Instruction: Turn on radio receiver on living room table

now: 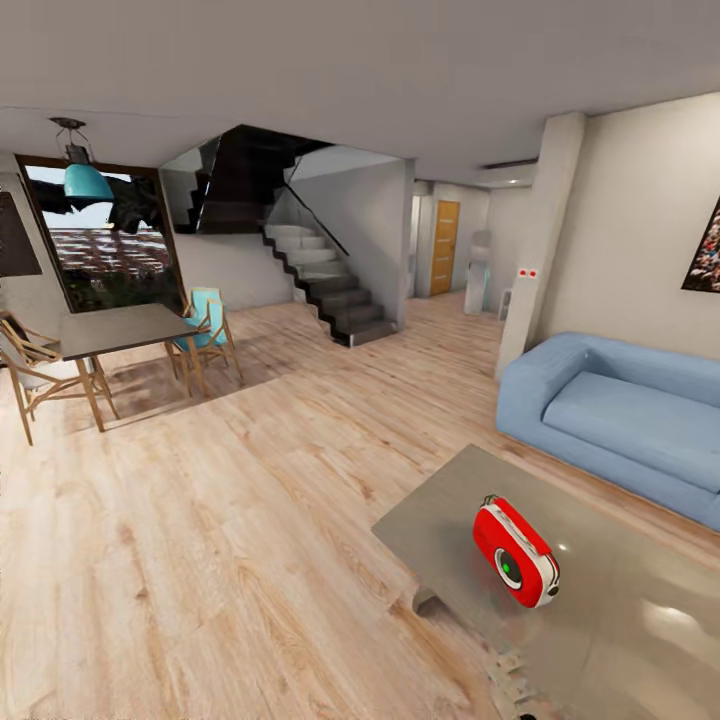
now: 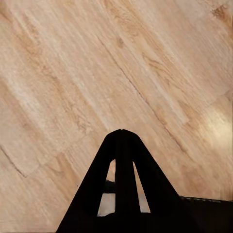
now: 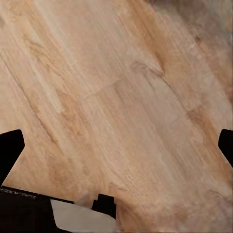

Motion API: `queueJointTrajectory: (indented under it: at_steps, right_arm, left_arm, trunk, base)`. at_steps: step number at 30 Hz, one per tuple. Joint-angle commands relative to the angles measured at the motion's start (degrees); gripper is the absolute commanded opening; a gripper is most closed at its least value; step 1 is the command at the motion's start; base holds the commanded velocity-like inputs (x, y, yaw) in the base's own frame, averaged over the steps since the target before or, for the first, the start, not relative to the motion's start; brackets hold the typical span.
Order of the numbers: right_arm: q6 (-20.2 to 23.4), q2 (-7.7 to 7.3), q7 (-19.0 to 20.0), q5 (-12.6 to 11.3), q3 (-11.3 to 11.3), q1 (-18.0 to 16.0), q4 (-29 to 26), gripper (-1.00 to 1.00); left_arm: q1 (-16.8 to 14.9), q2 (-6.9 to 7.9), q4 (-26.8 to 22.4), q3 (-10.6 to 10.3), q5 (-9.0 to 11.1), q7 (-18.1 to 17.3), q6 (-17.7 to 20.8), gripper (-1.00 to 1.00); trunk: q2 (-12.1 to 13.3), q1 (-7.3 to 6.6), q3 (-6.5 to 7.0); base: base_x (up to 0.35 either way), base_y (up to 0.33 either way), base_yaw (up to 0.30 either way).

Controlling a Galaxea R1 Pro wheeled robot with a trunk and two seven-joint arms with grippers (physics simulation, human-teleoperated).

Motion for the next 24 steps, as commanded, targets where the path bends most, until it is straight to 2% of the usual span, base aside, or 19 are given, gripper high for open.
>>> queueJointTrajectory:
  at_steps: [1, 5, 8, 10, 12, 15, 16, 21, 24]
  right_arm:
    - [-0.83, 0.09, -1.7, 0.02, -0.03, 0.05, 2.96, 1.0]
    - [-2.55, 0.2, -5.88, -0.14, -0.03, 1.0, 9.11, 1.0]
    - [-2.75, 0.21, -7.39, -0.23, -0.03, 2.97, 9.98, 1.0]
    - [-2.79, 0.18, -8.84, -0.24, -0.03, 3.9, 10.16, 1.0]
    - [-2.76, 0.15, -9.61, -0.26, -0.03, 4.33, 10.23, 1.0]
    - [-2.6, 0.14, -10.03, -0.35, -0.03, 4.54, 10.27, 1.0]
    - [-2.55, 0.14, -10.01, -0.4, -0.03, 4.57, 10.28, 1.0]
    - [-2.53, 0.13, -9.84, -0.42, -0.03, 4.61, 10.28, 1.0]
    - [-2.49, 0.13, -9.82, -0.43, -0.03, 4.62, 10.28, 1.0]
  left_arm:
    - [0.0, 0.55, 1.38, 0.01, 0.03, 0.0, -1.51, -1.0]
    - [0.0, 1.83, 6.72, 0.01, -0.02, 0.0, -5.1, -1.0]
    - [0.0, 2.16, 8.1, -0.02, -0.06, 0.28, -5.57, -1.0]
    - [0.0, 2.25, 10.44, -0.26, -0.64, 2.05, -5.82, -1.0]
    - [0.0, 2.3, 13.82, -0.7, -3.28, 6.7, -7.06, -1.0]
    - [0.0, 2.16, 19.01, -1.04, -9.63, 17.16, -10.41, -1.0]
    - [0.0, 2.01, 20.51, -0.99, -11.1, 20.77, -11.04, -1.0]
    - [0.0, 1.36, 25.93, -0.91, -13.46, 32.16, -12.08, -1.0]
    - [0.0, 1.21, 27.71, -0.91, -13.71, 35.1, -12.25, -1.0]
  trunk:
    - [0.01, 0.0, 0.01]
    - [0.01, 0.0, 0.01]
    - [0.01, 0.0, 0.01]
    - [0.01, 0.0, 0.01]
    - [0.01, 0.0, 0.01]
    - [0.01, 0.0, 0.01]
    - [0.01, 0.0, 0.01]
    - [0.01, 0.0, 0.01]
    - [0.01, 0.0, 0.01]
  base:
    - [-0.032, 0.079, 0.0]
    - [-0.011, 0.028, 0.0]
    - [-0.002, 0.005, 0.0]
    - [-0.001, 0.001, 0.0]
    - [0.0, 0.0, 0.0]
    - [0.0, 0.0, 0.0]
    - [0.0, 0.0, 0.0]
    - [0.0, 0.0, 0.0]
    - [0.0, 0.0, 0.0]
